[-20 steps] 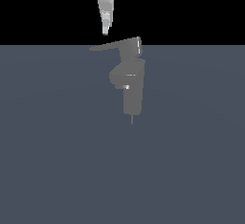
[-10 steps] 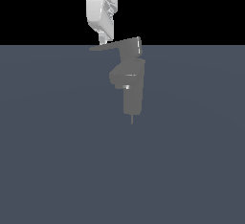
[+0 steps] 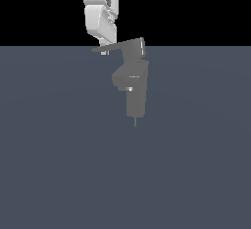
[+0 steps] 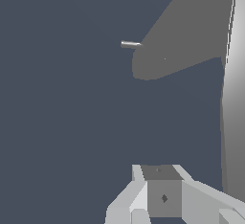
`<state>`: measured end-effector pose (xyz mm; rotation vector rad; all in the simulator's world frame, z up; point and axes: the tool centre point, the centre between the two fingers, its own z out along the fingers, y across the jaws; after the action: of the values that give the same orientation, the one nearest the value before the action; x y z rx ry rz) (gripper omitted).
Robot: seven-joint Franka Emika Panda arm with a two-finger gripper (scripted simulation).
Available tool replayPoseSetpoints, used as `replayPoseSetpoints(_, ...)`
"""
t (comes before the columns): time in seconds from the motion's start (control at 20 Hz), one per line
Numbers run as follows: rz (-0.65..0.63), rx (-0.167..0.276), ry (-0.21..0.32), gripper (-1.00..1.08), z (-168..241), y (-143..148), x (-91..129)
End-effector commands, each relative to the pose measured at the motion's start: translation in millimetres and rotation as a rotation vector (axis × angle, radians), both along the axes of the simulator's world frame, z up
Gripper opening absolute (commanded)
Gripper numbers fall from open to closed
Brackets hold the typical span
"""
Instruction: Turn on the faucet by rotating a designated handle.
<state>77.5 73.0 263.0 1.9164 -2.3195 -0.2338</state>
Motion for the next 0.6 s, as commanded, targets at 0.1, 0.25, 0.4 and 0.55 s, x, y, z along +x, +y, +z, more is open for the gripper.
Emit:
replayPoseSetpoints(0.1, -0.002, -0.001, 0.000, -1.00, 0, 0, 0)
replayPoseSetpoints(0.25, -0.002, -0.001, 0.000, -1.00, 1, 2, -7)
replayPoseSetpoints(0.4, -0.002, -0.001, 0.000, -1.00, 3, 3, -14)
replayPoseSetpoints(0.55, -0.002, -0.001, 0.000, -1.00, 4, 5, -21)
